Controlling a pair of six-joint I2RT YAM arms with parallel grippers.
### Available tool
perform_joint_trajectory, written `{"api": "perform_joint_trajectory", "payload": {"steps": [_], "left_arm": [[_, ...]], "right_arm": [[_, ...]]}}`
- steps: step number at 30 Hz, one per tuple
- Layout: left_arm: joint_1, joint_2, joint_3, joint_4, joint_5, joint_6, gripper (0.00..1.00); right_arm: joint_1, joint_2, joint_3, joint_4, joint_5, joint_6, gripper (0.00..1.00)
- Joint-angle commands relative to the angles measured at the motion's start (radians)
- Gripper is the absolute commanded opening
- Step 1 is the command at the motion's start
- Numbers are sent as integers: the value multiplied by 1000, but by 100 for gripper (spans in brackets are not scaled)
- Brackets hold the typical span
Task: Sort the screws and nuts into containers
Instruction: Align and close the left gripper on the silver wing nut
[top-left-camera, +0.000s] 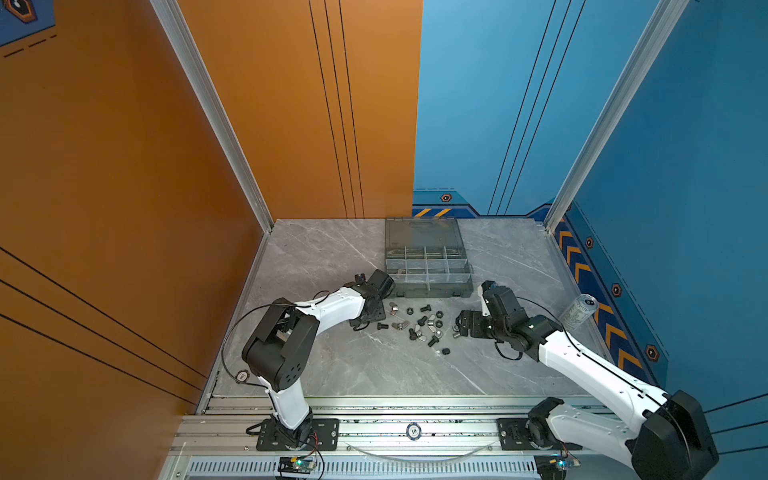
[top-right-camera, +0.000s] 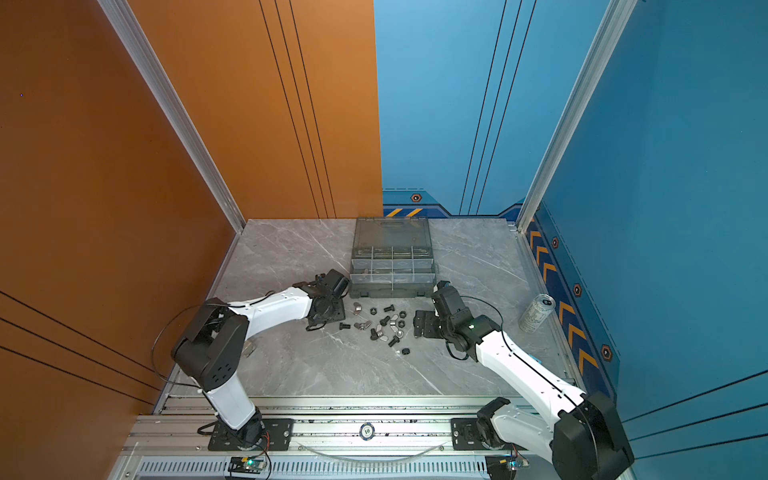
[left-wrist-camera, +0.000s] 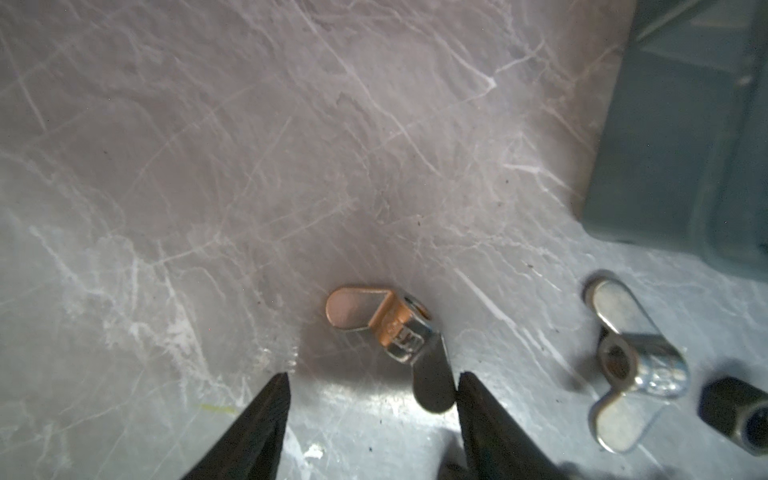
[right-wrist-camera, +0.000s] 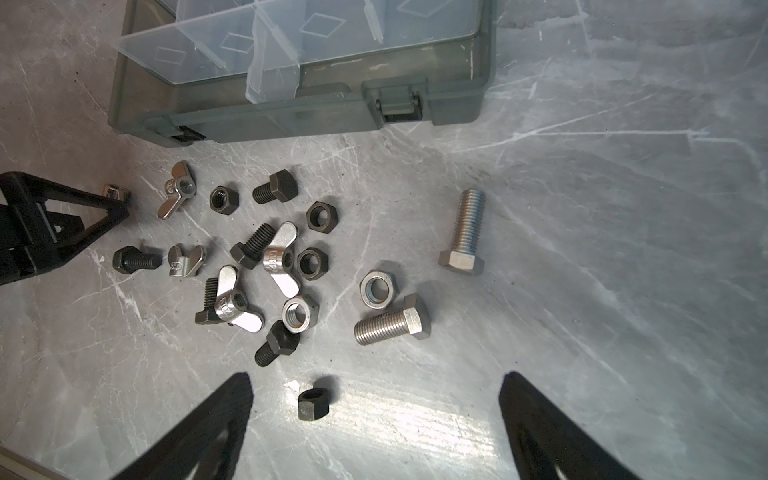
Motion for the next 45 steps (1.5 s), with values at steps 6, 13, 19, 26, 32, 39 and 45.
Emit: {"api": "perform_joint_trajectory", "payload": {"steps": [6,13,19,26,32,39,45], "left_arm": [[-8,-5,-23,-36,-27,-4,53],[-7,-25,-54,-44,-41,12,54],[-9,-2,10,-43,-32,46,60],[-4,38,64,-60,-30,84,63],[5,57,64,-61,-25,93,63],[8,65,53,-61,-37,103,62],[15,75,47,-62,-35,120,59]], "right_arm": [[3,4,-13,2,-10,-8,95],[3,9,-13,5,-13,-6,96],[3,12,-11,4,-14,-4,95],[3,10,-11,2,-10,-6,95],[3,11,-10,0,-7,-8,95],[2,13,-8,-1,-8,-5,95],[3,16,-6,-4,-8,0,95]]}}
